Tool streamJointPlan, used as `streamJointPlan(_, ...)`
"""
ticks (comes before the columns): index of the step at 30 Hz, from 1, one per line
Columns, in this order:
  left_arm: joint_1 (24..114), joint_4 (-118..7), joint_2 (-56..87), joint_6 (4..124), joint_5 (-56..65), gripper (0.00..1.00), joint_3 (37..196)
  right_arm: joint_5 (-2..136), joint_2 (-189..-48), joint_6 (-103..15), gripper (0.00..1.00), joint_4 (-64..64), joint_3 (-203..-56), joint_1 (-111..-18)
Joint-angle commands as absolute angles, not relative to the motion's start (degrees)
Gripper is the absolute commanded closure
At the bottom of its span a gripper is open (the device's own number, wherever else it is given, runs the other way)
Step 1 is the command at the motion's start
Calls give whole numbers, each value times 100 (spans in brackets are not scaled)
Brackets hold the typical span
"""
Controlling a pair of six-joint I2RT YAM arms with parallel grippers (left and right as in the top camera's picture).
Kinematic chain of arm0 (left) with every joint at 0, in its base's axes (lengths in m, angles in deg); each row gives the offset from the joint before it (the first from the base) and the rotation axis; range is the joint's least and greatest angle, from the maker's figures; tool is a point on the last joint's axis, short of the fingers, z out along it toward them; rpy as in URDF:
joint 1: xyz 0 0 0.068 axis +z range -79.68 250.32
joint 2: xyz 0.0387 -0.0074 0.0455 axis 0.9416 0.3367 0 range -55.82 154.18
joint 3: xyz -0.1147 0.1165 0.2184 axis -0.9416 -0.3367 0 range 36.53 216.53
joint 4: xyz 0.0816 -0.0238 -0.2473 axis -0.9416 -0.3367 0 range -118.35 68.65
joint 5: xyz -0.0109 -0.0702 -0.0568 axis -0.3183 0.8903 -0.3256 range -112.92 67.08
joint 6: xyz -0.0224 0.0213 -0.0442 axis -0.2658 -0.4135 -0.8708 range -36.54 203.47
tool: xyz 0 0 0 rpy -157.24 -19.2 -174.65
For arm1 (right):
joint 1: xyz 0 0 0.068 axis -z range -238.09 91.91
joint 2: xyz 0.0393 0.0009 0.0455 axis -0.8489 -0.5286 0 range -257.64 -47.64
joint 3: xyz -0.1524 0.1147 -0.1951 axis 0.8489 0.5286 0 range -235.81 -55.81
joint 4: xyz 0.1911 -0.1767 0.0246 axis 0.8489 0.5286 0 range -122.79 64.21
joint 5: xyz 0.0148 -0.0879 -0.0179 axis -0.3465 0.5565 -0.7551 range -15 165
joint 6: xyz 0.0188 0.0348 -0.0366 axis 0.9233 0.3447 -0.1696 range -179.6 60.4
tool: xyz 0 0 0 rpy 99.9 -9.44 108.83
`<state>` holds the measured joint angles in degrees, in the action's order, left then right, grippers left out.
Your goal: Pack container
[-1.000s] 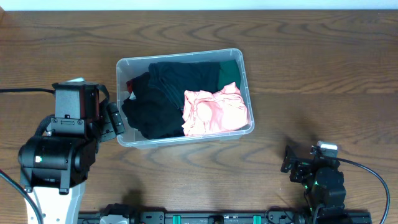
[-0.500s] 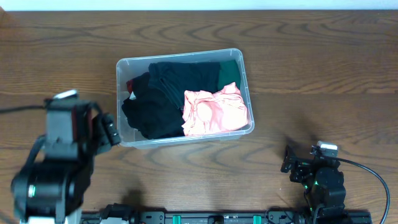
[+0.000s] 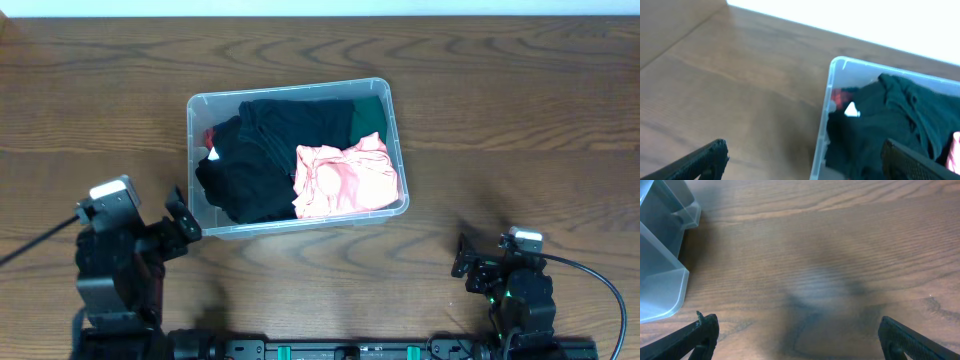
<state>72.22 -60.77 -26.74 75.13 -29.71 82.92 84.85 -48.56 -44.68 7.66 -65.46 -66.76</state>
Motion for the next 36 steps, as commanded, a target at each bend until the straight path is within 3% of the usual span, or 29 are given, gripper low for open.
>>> streamJointPlan(1,7267,-5607,-3170,7655,-2578,2,7717,8503,-4797,-4378,1,772,-6520,-6630)
streamJointPlan(12,7267,-5078,-4412,7596,-2486,2,6771,8503,-4797,-4378,1,772,-6520,-6630)
streamJointPlan(36,7265,-4735,-5570,7591,-2479,2,5590,8503,-4797,-4378,1,772,-6520,-6630)
